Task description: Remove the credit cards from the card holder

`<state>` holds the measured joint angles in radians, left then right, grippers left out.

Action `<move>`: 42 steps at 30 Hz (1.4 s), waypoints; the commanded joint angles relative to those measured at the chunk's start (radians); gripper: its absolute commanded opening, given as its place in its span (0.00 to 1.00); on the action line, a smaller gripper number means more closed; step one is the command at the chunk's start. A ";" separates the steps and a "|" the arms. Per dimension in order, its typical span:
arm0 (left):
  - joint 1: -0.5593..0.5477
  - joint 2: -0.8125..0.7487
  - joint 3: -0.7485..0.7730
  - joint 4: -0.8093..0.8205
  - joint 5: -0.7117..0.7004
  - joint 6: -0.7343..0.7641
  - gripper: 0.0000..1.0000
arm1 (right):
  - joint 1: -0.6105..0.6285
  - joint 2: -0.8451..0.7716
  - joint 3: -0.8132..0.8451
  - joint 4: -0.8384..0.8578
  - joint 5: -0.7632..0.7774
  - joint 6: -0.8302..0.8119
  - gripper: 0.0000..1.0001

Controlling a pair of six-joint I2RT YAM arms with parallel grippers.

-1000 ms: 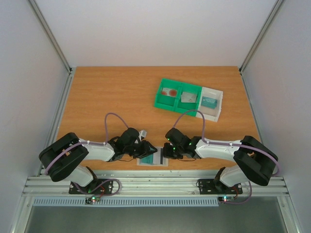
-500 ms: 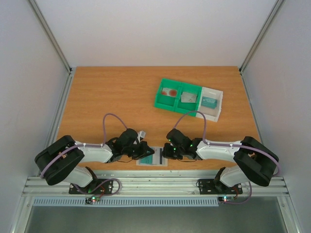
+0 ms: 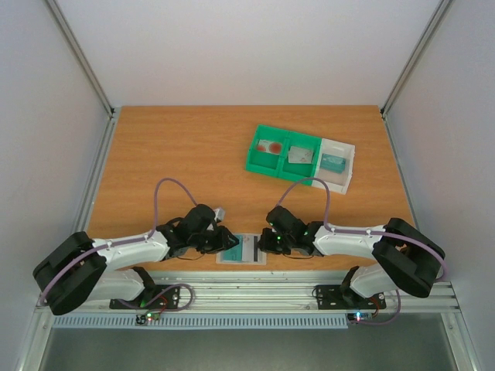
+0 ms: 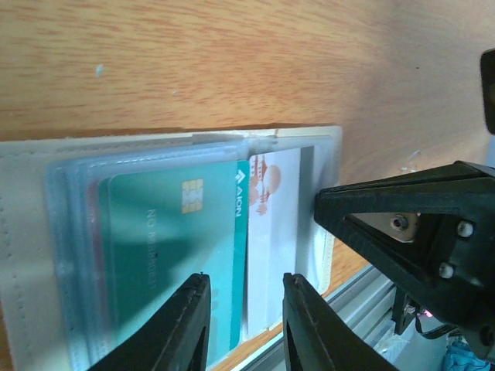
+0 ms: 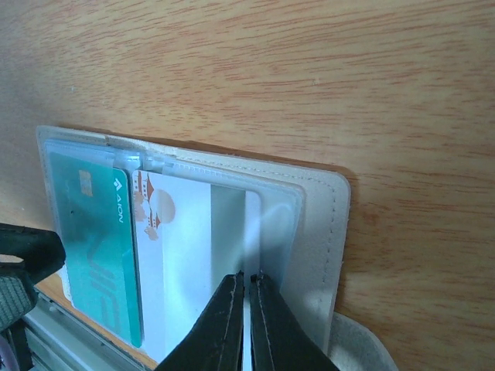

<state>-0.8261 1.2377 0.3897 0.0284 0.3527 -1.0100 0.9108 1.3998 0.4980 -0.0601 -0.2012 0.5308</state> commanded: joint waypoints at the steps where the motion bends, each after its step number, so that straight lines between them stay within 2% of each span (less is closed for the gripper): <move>1: -0.002 0.021 0.007 0.007 -0.009 0.022 0.29 | 0.003 0.014 -0.026 -0.057 0.008 0.010 0.05; 6: -0.003 0.059 -0.002 0.041 -0.009 0.022 0.34 | 0.003 0.015 -0.034 -0.059 0.005 0.007 0.05; 10: -0.003 0.097 -0.001 0.098 0.029 0.024 0.34 | 0.003 0.015 -0.048 -0.052 0.001 0.009 0.05; 21: -0.005 0.064 0.030 0.063 0.021 0.014 0.36 | 0.003 0.019 -0.052 -0.040 0.000 0.015 0.05; 27: -0.019 0.135 0.043 0.164 0.085 0.005 0.37 | 0.003 0.015 -0.060 -0.032 -0.002 0.019 0.05; 38: -0.051 0.165 0.077 0.102 0.029 0.019 0.38 | 0.003 0.009 -0.065 -0.020 -0.003 0.026 0.05; 42: -0.051 0.198 0.077 0.125 0.034 0.018 0.38 | 0.003 0.007 -0.065 -0.019 -0.001 0.026 0.05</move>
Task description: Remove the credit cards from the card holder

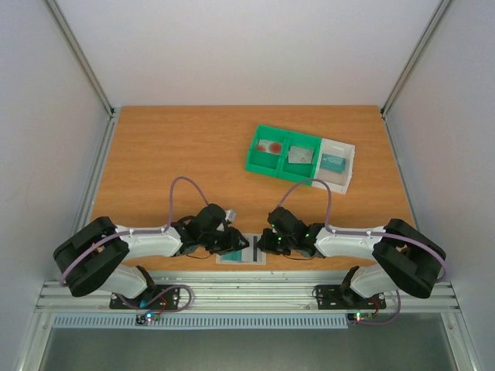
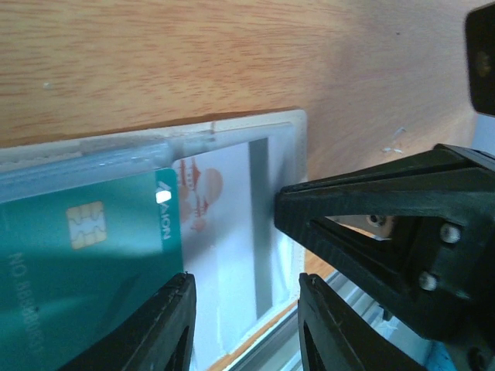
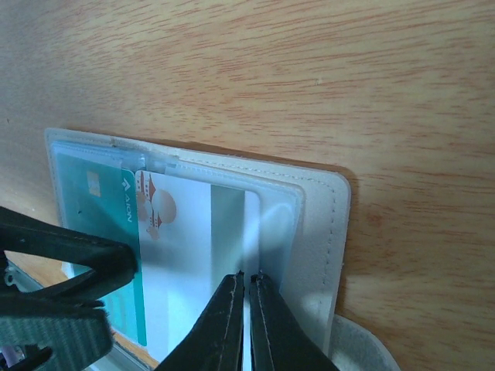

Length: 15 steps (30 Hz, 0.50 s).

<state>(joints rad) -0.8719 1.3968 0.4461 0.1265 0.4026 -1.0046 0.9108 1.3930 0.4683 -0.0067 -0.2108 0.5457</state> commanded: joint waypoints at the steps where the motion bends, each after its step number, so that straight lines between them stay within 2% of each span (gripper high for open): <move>1: -0.006 0.048 0.024 0.023 -0.016 0.012 0.38 | 0.003 0.015 -0.036 -0.072 0.010 0.010 0.05; 7: -0.007 0.051 0.022 -0.008 -0.042 -0.002 0.37 | 0.003 0.025 -0.040 -0.064 0.007 0.014 0.04; 15: -0.032 0.056 -0.024 0.208 0.020 -0.137 0.35 | 0.004 0.028 -0.057 -0.039 0.005 0.029 0.04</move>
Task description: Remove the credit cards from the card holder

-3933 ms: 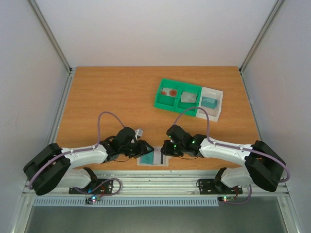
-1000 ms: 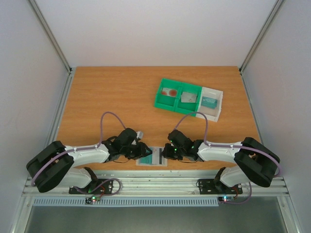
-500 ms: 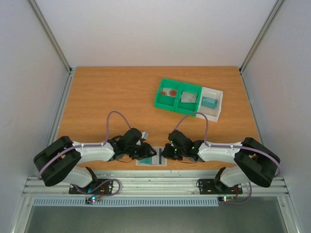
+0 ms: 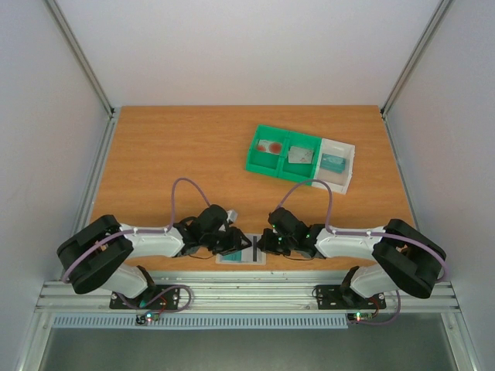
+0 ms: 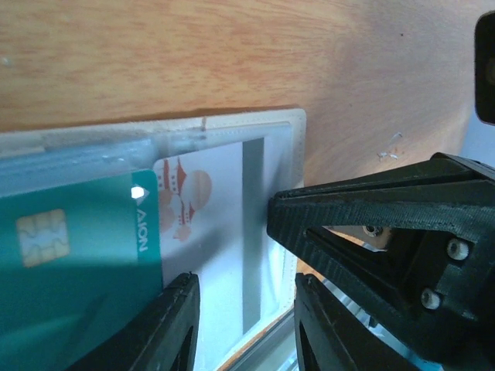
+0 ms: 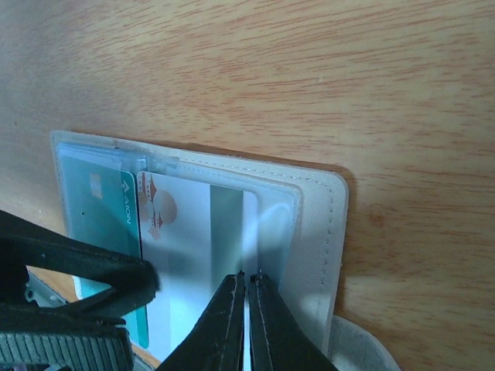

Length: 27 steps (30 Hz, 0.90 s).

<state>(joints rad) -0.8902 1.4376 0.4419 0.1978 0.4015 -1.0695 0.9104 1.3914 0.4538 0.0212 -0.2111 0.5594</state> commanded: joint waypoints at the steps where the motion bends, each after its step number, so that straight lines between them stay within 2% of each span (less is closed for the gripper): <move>1: -0.013 0.012 -0.021 0.154 0.023 -0.080 0.34 | 0.004 0.031 -0.043 -0.067 0.006 0.015 0.04; 6: -0.013 -0.032 -0.028 0.162 0.009 -0.111 0.31 | 0.004 0.028 -0.047 -0.067 0.006 0.018 0.04; 13: -0.012 -0.116 -0.008 -0.078 -0.099 -0.033 0.35 | 0.004 -0.029 -0.018 -0.113 -0.002 0.009 0.05; 18: -0.010 -0.100 -0.009 -0.125 -0.133 0.003 0.35 | 0.004 -0.056 0.017 -0.158 -0.005 -0.002 0.09; 27: -0.009 -0.051 -0.006 -0.176 -0.161 0.022 0.35 | 0.007 -0.036 0.031 -0.122 -0.054 0.007 0.13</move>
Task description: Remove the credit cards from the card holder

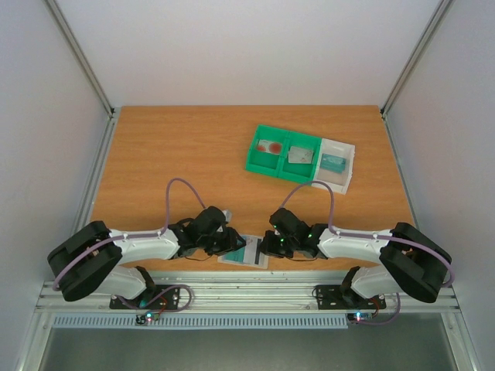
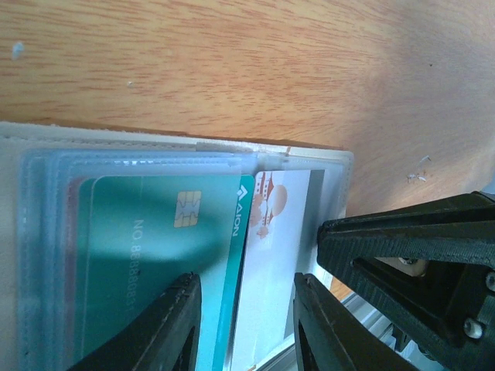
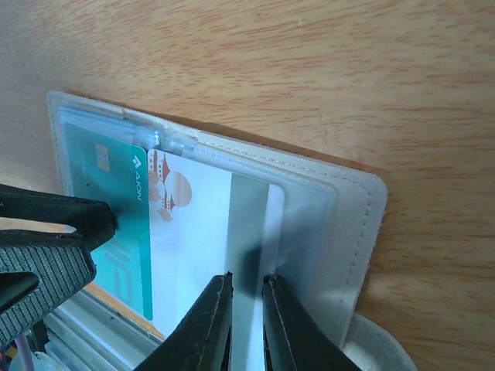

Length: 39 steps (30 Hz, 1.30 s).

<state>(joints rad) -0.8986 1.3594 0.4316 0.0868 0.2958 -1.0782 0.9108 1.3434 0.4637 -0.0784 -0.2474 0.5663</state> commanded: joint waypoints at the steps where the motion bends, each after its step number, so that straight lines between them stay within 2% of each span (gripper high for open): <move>1: -0.002 0.026 0.004 -0.078 -0.067 0.032 0.35 | 0.007 0.022 0.019 -0.022 -0.016 -0.001 0.13; 6: 0.000 0.016 0.005 -0.167 -0.120 0.020 0.35 | 0.005 0.106 0.013 -0.048 0.037 -0.008 0.07; 11: 0.000 -0.048 0.020 -0.227 -0.150 0.006 0.35 | 0.005 0.120 -0.016 -0.036 0.055 -0.002 0.04; 16: -0.002 -0.073 0.022 -0.124 -0.049 -0.007 0.36 | 0.005 0.126 -0.014 -0.028 0.055 -0.008 0.04; 25: -0.002 0.025 0.022 0.005 0.037 -0.021 0.35 | 0.006 0.146 -0.013 -0.003 0.034 -0.004 0.04; 30: -0.002 0.057 0.027 -0.011 0.033 -0.026 0.35 | 0.006 0.146 -0.011 -0.004 0.042 -0.016 0.05; 33: -0.002 0.054 0.026 -0.006 0.036 -0.029 0.29 | 0.006 0.142 -0.016 0.000 0.048 -0.015 0.05; 36: -0.002 0.039 0.029 -0.005 0.035 -0.029 0.14 | 0.005 0.148 -0.019 0.015 0.046 -0.013 0.05; 39: -0.002 0.030 0.026 0.008 0.045 -0.028 0.06 | 0.005 0.149 -0.021 0.027 0.039 -0.015 0.05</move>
<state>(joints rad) -0.8913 1.3830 0.4541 0.0246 0.3206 -1.1065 0.9108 1.4342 0.4873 0.0040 -0.2623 0.5632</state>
